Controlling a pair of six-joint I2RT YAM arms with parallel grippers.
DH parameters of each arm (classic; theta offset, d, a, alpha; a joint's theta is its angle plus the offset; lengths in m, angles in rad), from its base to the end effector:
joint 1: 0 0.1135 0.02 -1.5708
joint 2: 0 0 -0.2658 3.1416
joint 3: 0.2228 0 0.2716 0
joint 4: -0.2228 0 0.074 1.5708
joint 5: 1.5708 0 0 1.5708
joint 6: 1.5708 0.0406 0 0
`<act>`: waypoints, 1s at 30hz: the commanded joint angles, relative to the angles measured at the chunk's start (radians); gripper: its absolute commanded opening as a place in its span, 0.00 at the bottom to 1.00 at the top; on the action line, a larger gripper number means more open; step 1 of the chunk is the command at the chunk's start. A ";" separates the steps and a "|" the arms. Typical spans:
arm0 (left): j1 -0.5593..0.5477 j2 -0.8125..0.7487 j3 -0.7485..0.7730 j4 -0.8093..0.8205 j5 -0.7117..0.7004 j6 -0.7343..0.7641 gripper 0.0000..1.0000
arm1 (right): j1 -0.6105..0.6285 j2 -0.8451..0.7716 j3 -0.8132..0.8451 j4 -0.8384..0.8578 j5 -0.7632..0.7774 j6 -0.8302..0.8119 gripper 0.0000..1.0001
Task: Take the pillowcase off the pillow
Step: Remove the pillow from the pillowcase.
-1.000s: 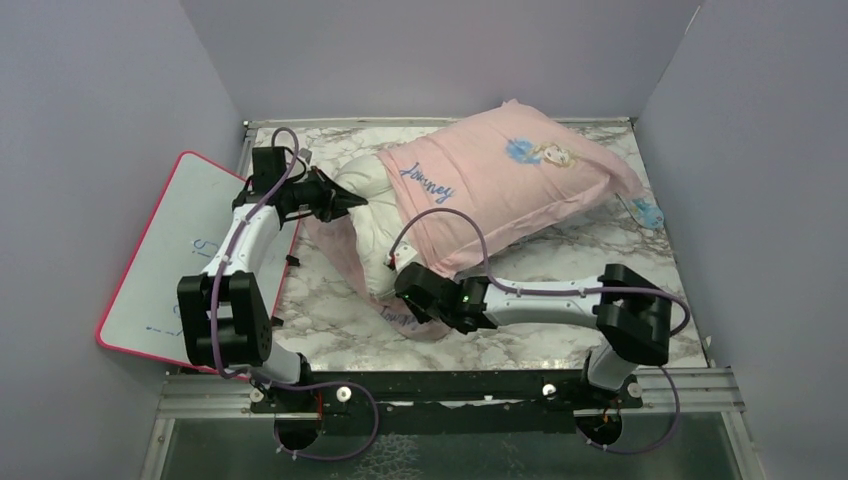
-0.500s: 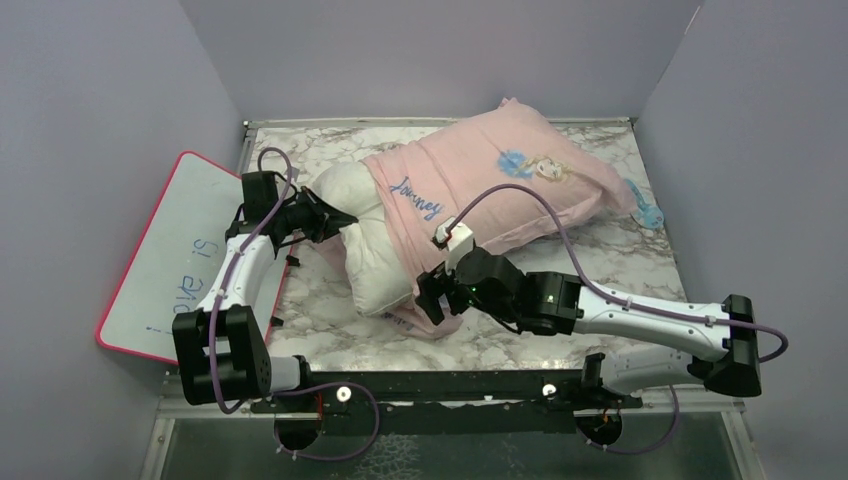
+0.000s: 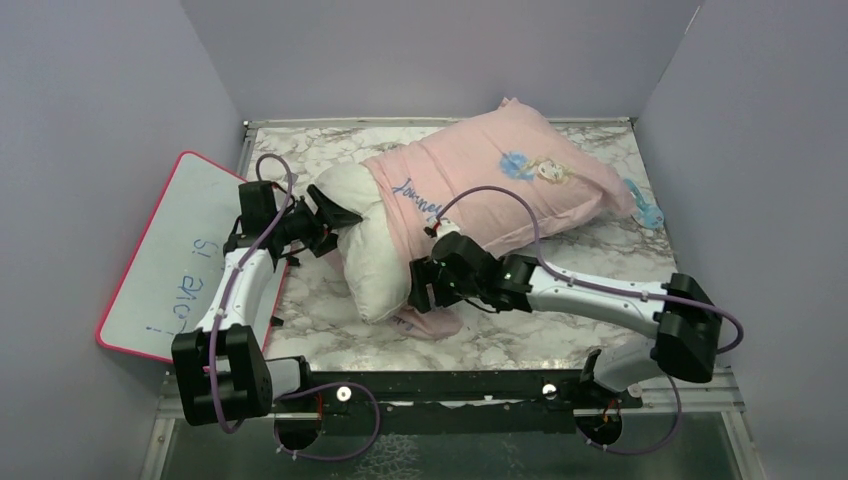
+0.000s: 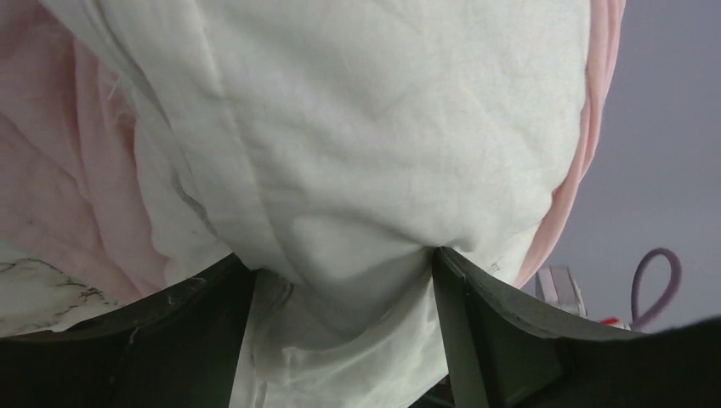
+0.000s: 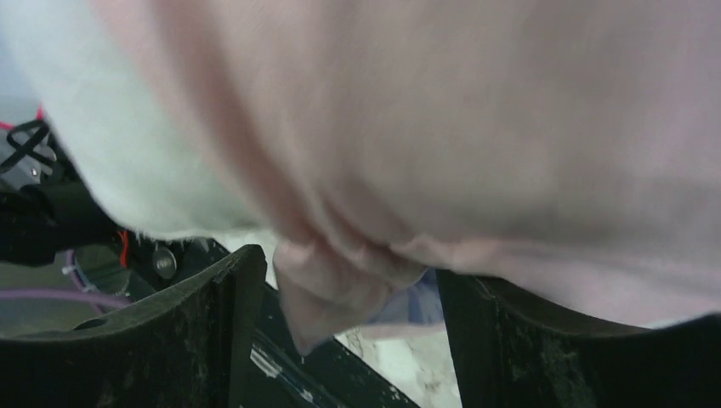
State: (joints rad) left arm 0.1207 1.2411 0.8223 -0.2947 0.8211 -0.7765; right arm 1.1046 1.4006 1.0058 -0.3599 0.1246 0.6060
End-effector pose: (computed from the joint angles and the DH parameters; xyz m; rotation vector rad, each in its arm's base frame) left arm 0.2788 0.0039 0.2456 -0.5796 2.2489 -1.2739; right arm 0.1510 0.2888 0.2507 -0.5356 2.3693 0.6930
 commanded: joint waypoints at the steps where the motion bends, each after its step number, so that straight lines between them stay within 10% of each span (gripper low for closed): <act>1: 0.004 -0.071 -0.060 -0.050 -0.019 0.050 0.79 | -0.050 0.109 0.033 0.132 -0.110 0.070 0.69; 9: 0.004 -0.196 -0.078 -0.326 -0.272 0.125 0.85 | -0.143 0.098 0.020 0.173 -0.133 0.032 0.02; 16: -0.014 -0.230 -0.051 -0.499 -0.263 0.204 0.99 | -0.147 0.090 0.024 0.172 -0.182 0.006 0.01; 24: -0.316 -0.260 -0.218 -0.086 -0.105 -0.084 0.96 | -0.147 0.118 0.058 0.208 -0.272 0.004 0.01; 30: -0.496 -0.181 -0.118 -0.057 -0.353 -0.140 0.42 | -0.147 0.088 0.054 0.133 -0.156 -0.021 0.01</act>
State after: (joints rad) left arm -0.3145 1.0355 0.6399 -0.4412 0.5846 -0.8268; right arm 0.9508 1.5131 1.0145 -0.2924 -0.0799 0.6037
